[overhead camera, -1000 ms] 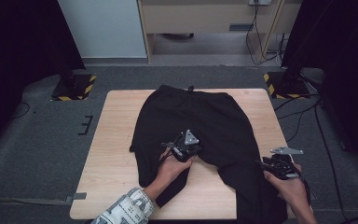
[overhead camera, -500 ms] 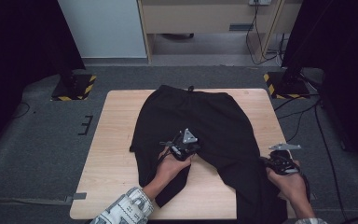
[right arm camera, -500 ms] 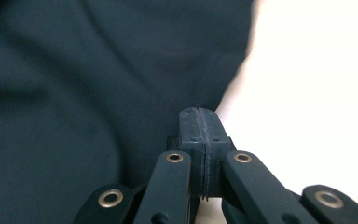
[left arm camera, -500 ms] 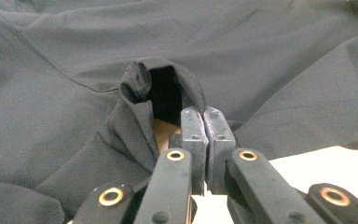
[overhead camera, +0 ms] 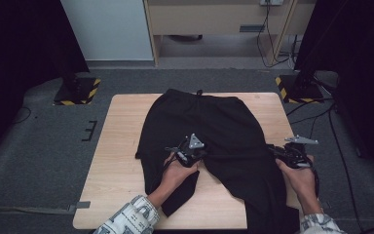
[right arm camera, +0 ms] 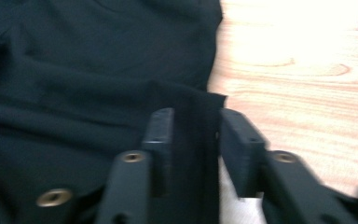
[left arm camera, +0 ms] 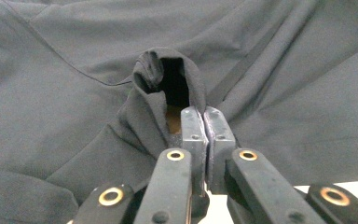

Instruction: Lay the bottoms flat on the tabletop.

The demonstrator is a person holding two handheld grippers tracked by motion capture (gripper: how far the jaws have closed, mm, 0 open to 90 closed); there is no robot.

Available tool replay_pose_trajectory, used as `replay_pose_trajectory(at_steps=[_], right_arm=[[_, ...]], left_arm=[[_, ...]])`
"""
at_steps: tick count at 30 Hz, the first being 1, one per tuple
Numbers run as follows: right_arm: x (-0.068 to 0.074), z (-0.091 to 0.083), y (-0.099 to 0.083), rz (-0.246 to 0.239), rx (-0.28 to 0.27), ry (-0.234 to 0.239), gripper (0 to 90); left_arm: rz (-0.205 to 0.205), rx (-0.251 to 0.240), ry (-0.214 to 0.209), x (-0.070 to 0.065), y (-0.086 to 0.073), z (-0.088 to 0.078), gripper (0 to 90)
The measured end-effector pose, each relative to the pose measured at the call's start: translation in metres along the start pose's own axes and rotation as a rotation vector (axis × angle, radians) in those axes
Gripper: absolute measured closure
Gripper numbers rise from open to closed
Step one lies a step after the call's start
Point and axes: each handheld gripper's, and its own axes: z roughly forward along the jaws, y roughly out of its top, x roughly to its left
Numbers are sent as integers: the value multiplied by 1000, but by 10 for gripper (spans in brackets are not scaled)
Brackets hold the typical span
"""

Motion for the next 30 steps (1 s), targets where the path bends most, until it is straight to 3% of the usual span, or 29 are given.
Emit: replay_pose_trajectory(at_steps=[5, 6, 8, 13, 18, 21, 24, 30], right_arm=[[24, -19, -20, -52, -9, 16, 439], [24, -19, -20, -52, -9, 16, 439], [39, -28, -36, -78, -4, 44, 410], [60, -32, -55, -140, 35, 71, 409], [63, -24, -61, -148, 64, 77, 407], [64, -20, -66, -189, 73, 69, 404], [63, -23, -70, -196, 59, 72, 403], [67, -40, -80, -226, 103, 110, 406]], left_arm=[[-2, -2, 1, -2, 0, 0, 861], [-2, -2, 1, -2, 0, 0, 861], [2, 1, -3, -5, -1, 0, 861], [20, 12, -7, -11, -1, 4, 860], [29, 18, -10, -15, -3, 6, 856], [32, 17, -13, -17, -3, 5, 854], [28, 17, -18, -19, -3, 5, 848], [25, 15, -32, -24, -4, 1, 834]])
